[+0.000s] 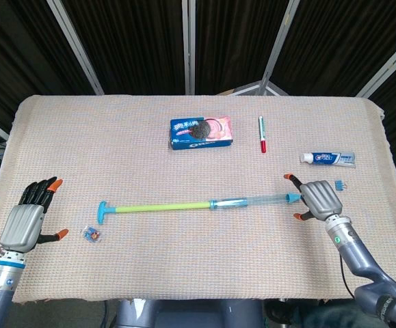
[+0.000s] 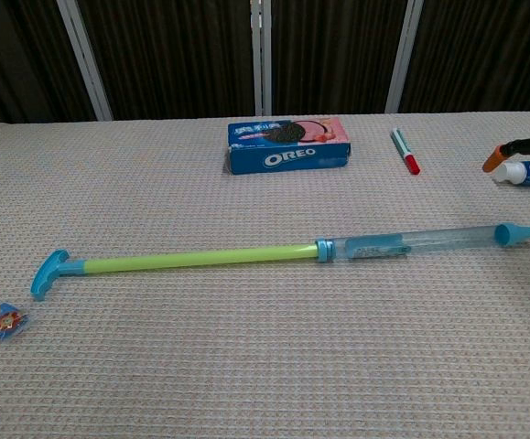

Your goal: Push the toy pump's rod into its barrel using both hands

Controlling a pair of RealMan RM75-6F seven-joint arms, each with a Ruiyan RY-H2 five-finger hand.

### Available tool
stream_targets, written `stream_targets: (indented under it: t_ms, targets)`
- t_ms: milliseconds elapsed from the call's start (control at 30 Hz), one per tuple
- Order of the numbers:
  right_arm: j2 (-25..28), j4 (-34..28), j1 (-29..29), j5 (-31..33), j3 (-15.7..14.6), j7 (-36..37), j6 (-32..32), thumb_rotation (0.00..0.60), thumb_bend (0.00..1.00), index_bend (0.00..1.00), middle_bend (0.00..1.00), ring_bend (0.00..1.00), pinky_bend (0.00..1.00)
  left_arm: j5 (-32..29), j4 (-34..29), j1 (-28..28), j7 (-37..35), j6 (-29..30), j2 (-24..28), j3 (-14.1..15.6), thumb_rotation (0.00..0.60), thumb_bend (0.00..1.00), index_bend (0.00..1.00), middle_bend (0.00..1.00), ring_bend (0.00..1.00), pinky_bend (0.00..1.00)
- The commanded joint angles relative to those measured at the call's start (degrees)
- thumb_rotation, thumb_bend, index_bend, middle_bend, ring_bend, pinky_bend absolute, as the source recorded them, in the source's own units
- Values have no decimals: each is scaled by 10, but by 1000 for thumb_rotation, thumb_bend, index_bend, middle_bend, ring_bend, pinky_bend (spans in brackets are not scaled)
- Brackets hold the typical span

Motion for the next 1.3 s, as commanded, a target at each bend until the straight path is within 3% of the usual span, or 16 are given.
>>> stream_targets:
  t_ms: [33, 167, 600, 1300]
  targets:
    - [-26, 23, 17, 13, 3, -11, -20, 600, 70, 343, 980, 1000, 1000, -5, 1, -1, 2, -2, -1, -3, 600, 0, 0, 0, 0, 0]
    - [-54, 50, 28, 18, 2, -9, -24, 600, 132, 369, 983, 1000, 1000, -14, 4, -2, 4, -6, -3, -5, 600, 0, 0, 0, 0, 0]
    - [-109, 117, 50, 24, -7, -29, -30, 600, 158, 407, 983, 1000, 1000, -32, 13, -7, 11, -18, -8, -8, 600, 0, 0, 0, 0, 0]
    - [-140, 161, 63, 32, -15, -29, -41, 600, 198, 494, 984, 1000, 1000, -44, 17, -10, 18, -23, -13, -10, 600, 0, 0, 0, 0, 0]
